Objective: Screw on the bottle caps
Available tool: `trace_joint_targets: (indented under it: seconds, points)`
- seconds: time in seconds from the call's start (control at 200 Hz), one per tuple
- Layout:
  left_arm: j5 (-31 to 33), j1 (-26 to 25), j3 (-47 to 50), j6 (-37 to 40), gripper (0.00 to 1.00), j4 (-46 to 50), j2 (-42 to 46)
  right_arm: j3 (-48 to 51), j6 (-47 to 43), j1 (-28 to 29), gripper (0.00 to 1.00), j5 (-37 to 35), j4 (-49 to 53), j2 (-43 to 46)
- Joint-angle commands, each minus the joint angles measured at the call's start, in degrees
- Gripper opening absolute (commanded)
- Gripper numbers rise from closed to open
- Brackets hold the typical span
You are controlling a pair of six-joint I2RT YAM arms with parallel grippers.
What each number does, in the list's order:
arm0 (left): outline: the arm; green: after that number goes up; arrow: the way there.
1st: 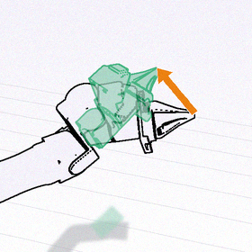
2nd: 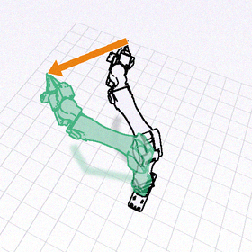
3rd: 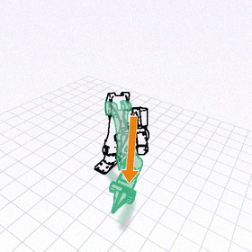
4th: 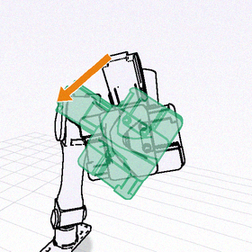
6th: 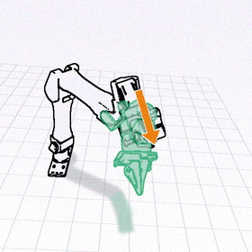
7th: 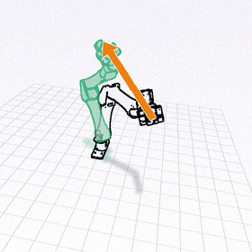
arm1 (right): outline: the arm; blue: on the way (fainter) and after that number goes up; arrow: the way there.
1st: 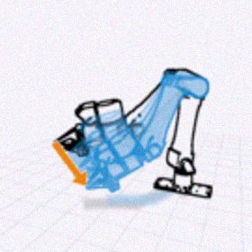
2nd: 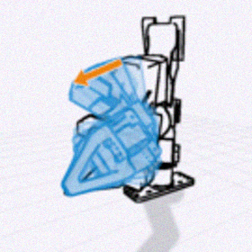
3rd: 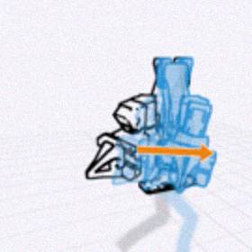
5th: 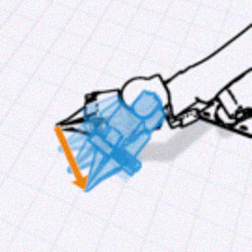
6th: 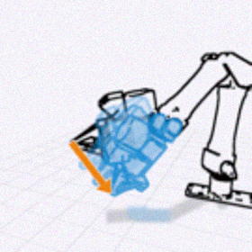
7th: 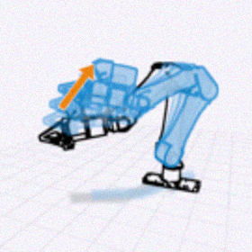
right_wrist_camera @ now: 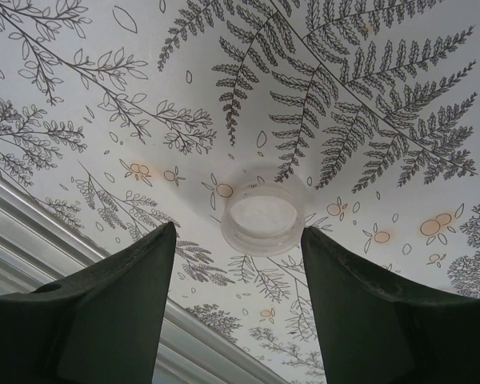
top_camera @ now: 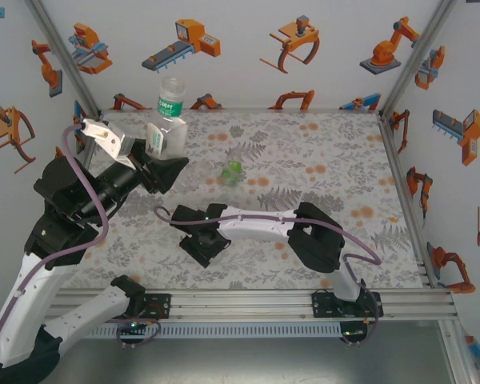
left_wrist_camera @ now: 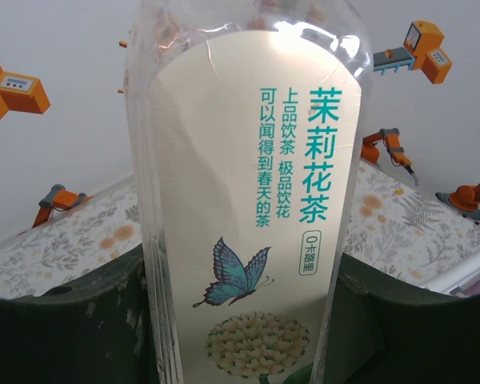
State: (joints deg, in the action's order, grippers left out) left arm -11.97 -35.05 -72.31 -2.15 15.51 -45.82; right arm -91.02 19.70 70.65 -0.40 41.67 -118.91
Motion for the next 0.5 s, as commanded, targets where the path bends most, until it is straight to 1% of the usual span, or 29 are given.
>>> trace_joint_targets:
  seconds: [0.0,0.496]
  points:
    - [0.0,0.3,-0.2,-0.9,0.03,-2.6,0.5,-1.8,-0.5,0.0,0.59,0.9,0.9,-1.3]
    - [-0.2,0.3,0.2,-1.1,0.04,-3.4,0.6,-2.6,-0.4,0.1,0.59,0.5,1.7,-2.0]
